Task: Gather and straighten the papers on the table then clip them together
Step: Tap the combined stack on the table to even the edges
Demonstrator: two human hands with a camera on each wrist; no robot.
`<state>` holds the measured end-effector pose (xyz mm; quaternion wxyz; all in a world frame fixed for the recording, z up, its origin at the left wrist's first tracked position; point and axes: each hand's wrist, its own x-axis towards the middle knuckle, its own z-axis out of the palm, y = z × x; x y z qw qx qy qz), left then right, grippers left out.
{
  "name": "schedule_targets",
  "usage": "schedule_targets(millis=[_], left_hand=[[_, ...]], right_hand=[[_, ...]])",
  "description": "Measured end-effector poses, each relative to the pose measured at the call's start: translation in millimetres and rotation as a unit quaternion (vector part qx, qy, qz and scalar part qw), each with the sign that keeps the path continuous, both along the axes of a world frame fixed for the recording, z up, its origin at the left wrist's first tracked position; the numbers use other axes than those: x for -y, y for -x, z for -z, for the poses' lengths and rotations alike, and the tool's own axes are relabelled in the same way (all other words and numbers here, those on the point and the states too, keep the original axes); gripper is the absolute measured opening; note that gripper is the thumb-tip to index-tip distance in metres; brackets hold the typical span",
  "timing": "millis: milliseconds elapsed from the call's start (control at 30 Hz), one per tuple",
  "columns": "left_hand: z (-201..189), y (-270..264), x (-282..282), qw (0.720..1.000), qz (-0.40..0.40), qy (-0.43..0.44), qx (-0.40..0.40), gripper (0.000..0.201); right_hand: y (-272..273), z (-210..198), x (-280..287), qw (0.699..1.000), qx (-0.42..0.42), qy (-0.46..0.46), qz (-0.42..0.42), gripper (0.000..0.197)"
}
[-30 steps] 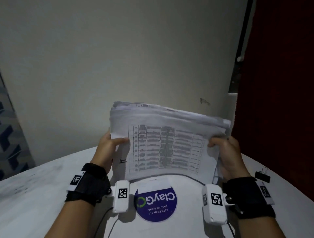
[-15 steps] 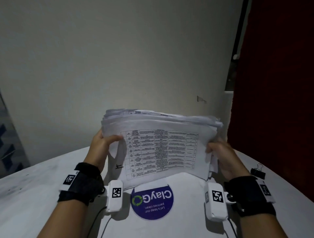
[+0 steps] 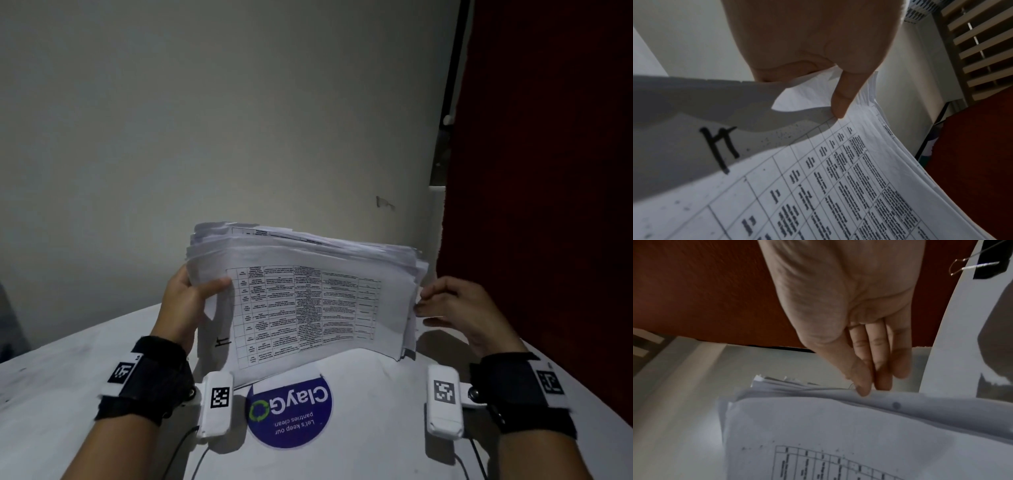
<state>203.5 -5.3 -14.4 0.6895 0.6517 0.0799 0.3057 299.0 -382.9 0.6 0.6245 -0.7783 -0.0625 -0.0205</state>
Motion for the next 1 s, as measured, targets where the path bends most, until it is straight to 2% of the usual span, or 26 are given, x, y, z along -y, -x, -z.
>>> schedule_targets(millis=[200,367,567,600,700,767,833,933,1000], left_hand=[[-1,0,1,1.000,-0.001,0.000,0.000,0.036],[-4,2,5,1.000,0.003,0.001,0.003,0.039],[-6,3,7,1.000,-0.001,0.000,-0.003,0.034],[-6,2,7,1.000,-0.006,0.000,-0.002,0.031],[-11,5,16,1.000,-0.028,-0.012,0.002,0.025],[-17,9,28,0.999,-0.031,-0.017,0.004,0.024],[-27,15,33,0.999,-0.030,-0.019,0.014,0.027],[-41,18,15,0.997,-0.050,-0.059,0.014,0.029],[-47,22,2,0.997,-0.043,-0.067,0.007,0.031]], right_hand=[[2,5,-6,0.998,0.002,0.062,0.000,0.019],[-7,16,-6,0.995,0.002,0.100,0.018,0.029],[-9,18,-9,0.987,-0.002,0.158,0.021,0.028],[-8,16,-9,0.985,-0.016,0.169,0.005,0.038],[3,5,-10,0.962,-0.061,0.246,-0.103,0.099],[14,-4,-13,0.948,-0.069,0.257,-0.174,0.117],[19,-2,-15,0.951,-0.070,0.221,-0.206,0.108],[20,9,-19,0.971,-0.096,0.055,-0.211,0.067],[15,15,-19,0.972,-0.091,-0.011,-0.215,0.051]])
